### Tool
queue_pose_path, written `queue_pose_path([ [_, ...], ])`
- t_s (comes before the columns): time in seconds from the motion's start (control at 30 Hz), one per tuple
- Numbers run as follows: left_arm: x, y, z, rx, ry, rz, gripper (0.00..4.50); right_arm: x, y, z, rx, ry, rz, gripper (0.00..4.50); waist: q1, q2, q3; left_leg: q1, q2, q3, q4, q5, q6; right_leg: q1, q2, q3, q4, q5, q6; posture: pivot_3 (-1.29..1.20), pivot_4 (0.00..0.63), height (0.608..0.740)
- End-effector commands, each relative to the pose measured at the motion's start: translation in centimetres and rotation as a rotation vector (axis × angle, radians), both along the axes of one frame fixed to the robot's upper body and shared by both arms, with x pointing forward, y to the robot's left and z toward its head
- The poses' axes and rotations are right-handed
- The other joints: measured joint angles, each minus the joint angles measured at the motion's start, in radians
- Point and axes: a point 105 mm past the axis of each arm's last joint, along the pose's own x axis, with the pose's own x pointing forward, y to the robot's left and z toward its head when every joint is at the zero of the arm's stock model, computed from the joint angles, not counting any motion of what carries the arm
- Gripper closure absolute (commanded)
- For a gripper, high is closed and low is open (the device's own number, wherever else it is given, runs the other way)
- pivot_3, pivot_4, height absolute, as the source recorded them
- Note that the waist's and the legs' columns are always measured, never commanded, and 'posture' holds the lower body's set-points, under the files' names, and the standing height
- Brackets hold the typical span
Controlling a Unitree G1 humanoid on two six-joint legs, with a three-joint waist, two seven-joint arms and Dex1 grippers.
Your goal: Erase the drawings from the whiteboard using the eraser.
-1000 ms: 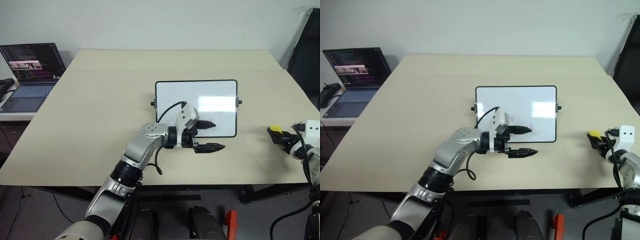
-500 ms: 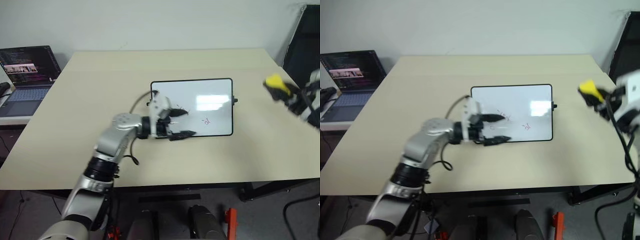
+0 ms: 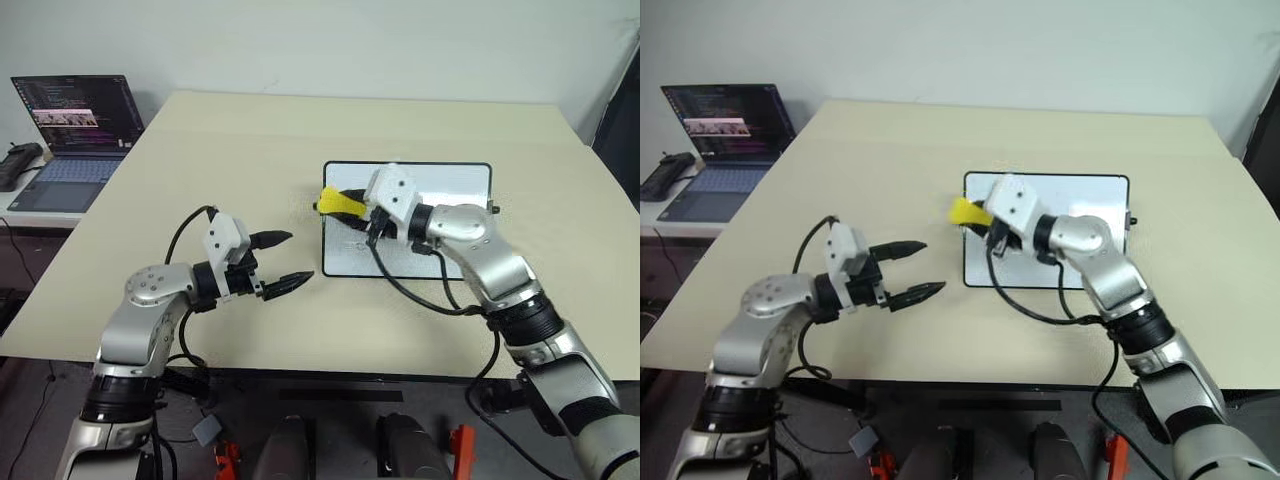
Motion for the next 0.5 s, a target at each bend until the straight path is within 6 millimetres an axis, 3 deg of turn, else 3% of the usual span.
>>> queue_pose_path([
  [0.03, -0.9, -0.7, 1.2, -0.024, -0.058, -0.007, 0.00, 0.5, -0.3, -1.0, -0.007, -0.022, 0.013, 3.38, -0.001, 0.000, 0.000, 0.000, 0.000, 0.000, 0.000, 0.000, 0.000, 0.000, 0.000, 0.000, 0.001, 0.000, 0.000, 0.00, 0.150, 0.740],
  [0.23, -1.2, -1.5, 1.1, -0.045, -0.052, -0.008, 0.00, 2.3, -2.2, -5.1, -0.046, 0.043, -0.037, 3.38, -0.007, 0.000, 0.000, 0.003, 0.001, -0.002, 0.000, 0.000, 0.000, 0.003, 0.002, -0.001, 0.001, -0.001, -0.002, 0.00, 0.150, 0.740],
  [0.5, -0.8, -2.1, 1.4, -0.051, -0.056, -0.035, 0.00, 4.0, -3.0, -7.1, -0.007, 0.076, -0.111, 3.38, -0.020, 0.000, 0.000, 0.006, 0.001, -0.002, 0.000, 0.000, 0.000, 0.004, 0.003, -0.001, 0.002, -0.001, -0.002, 0.00, 0.150, 0.740],
])
